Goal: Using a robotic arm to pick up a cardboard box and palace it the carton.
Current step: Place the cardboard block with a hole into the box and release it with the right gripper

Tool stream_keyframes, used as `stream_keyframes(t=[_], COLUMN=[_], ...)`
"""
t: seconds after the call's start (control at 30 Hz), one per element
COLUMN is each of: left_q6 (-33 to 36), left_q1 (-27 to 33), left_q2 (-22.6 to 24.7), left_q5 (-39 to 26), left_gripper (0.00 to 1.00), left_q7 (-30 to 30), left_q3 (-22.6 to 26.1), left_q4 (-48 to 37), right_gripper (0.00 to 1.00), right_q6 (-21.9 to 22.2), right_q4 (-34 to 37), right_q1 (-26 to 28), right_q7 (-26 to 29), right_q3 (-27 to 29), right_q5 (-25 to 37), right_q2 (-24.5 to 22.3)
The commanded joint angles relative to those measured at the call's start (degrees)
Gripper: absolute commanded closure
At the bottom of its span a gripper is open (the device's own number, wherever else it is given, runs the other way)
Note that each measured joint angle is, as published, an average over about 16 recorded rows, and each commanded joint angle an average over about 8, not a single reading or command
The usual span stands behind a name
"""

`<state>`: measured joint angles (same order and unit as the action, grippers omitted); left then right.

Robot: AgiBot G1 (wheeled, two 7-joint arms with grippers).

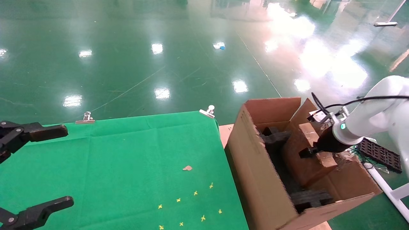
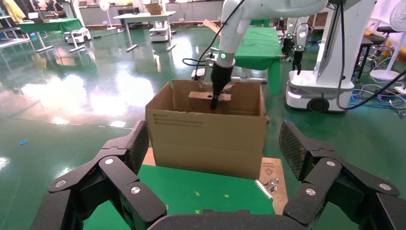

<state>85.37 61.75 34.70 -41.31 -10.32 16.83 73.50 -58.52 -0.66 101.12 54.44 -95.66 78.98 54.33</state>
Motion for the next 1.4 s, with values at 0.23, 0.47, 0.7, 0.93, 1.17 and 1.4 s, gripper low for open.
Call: stream_keyframes(t=[0.23, 0.47, 0.7, 0.93, 1.17, 1.4], left_q6=[-0.01, -0.02, -0.03, -0.04, -0.05, -0.06], left_q1=[0.01, 0.01, 0.02, 0.02, 0.03, 0.03], left_q2=[-0.01, -0.02, -0.03, -0.04, -0.05, -0.06], left_q5=[0.02, 0.03, 0.05, 0.06, 0.08, 0.09], left_gripper=[0.0, 0.0, 0.0, 0.0, 0.0, 0.0], left_q7=[0.01, 0.02, 0.04, 0.05, 0.06, 0.07], left_q3=[0.03, 0.05, 0.07, 0.09, 0.12, 0.14], left_q4=[0.0, 0.0, 0.0, 0.0, 0.0, 0.0], right_gripper=[1.0, 0.35, 0.0, 0.0, 0.0, 0.0], right_q6=[2.61, -0.2, -2.95, -4.33, -5.75, -7.22], right_q4=[-0.31, -0.33, 0.18, 0.63, 0.86, 1.05], right_q1=[-2.61, -2.15, -0.84, 0.55, 2.07, 4.69], right_q7=[0.03, -0.54, -0.68, -0.37, -0.09, -0.15], right_q3=[1.25, 1.23, 0.51, -0.15, -0.62, -1.14], right_q5=[-1.8, -1.8, -0.78, 0.15, 0.83, 1.57], right_q2=[0.72, 0.65, 0.63, 0.91, 1.06, 0.82])
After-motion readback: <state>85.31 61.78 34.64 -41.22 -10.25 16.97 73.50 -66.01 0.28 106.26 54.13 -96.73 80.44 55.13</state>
